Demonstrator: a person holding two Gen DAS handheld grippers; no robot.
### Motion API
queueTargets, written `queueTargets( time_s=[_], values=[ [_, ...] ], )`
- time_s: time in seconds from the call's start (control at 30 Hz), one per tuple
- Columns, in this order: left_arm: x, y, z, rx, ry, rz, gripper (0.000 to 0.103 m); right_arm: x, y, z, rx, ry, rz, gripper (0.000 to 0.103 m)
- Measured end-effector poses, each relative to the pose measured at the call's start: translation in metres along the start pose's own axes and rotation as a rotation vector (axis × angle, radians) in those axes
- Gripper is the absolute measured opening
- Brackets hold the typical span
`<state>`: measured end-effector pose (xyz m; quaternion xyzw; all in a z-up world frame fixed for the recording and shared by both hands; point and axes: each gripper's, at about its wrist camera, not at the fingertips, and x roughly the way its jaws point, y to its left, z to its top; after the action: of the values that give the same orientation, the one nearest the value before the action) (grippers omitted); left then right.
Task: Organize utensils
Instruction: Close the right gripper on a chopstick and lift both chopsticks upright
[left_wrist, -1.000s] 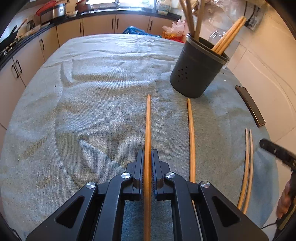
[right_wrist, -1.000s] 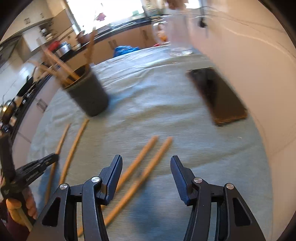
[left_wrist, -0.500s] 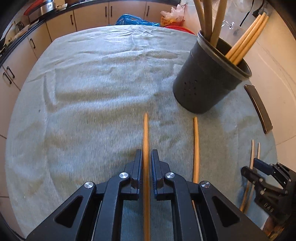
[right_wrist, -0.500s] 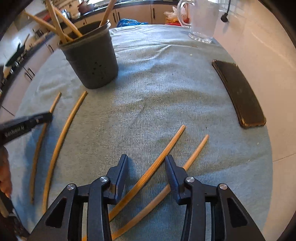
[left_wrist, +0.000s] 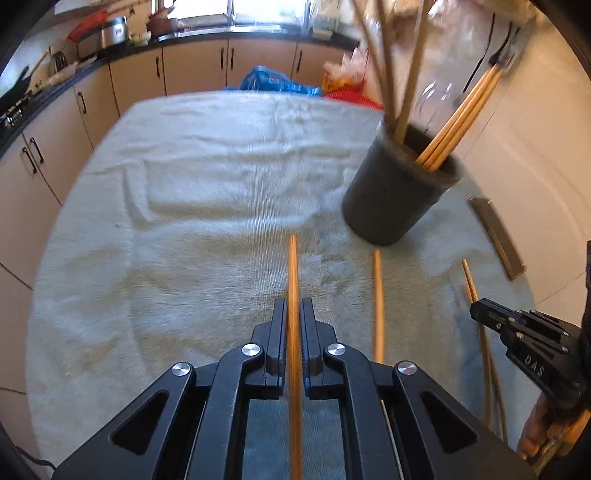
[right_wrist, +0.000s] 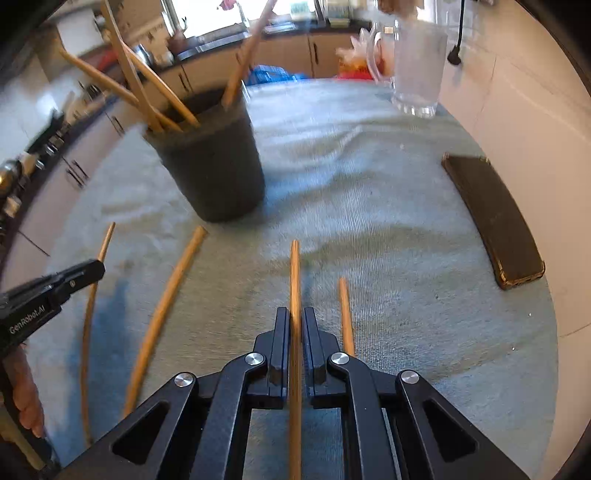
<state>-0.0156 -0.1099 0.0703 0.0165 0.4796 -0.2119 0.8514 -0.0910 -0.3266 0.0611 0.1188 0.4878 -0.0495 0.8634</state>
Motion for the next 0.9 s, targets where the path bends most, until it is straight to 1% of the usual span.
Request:
queueTargets(
  time_s=[0.13,0.2,0.27,0.37,0.53,0.73,0.9],
  values=[
    [-0.042,-0.005,-0.002,0.001,-0.084,-0.026,0.006,-0.037,0.006,-0.002,-0.007,-0.101,0.038,0.007],
    [-0.066,-0.008,-0.008,0.000,-0.129,-0.049,0.006,-0.059,0.008,-0.005,-0.013,-0.157,0.053,0.007],
    [-0.080,-0.013,-0.009,-0.003,-0.158,-0.059,0.006,-0.074,0.008,-0.006,-0.021,-0.200,0.064,0.007],
    [-0.102,-0.017,-0.016,0.016,-0.211,-0.050,0.006,-0.094,0.010,-0.012,-0.036,-0.252,0.073,0.007],
    [-0.130,-0.024,-0.034,0.045,-0.261,-0.028,0.006,-0.124,0.015,-0.025,-0.060,-0.311,0.081,0.007],
    [-0.157,-0.027,-0.058,0.084,-0.321,-0.003,0.006,-0.146,0.017,-0.039,-0.088,-0.346,0.086,0.007],
    [-0.177,-0.027,-0.072,0.102,-0.345,-0.019,0.006,-0.155,0.020,-0.047,-0.112,-0.361,0.085,0.007]
  ],
)
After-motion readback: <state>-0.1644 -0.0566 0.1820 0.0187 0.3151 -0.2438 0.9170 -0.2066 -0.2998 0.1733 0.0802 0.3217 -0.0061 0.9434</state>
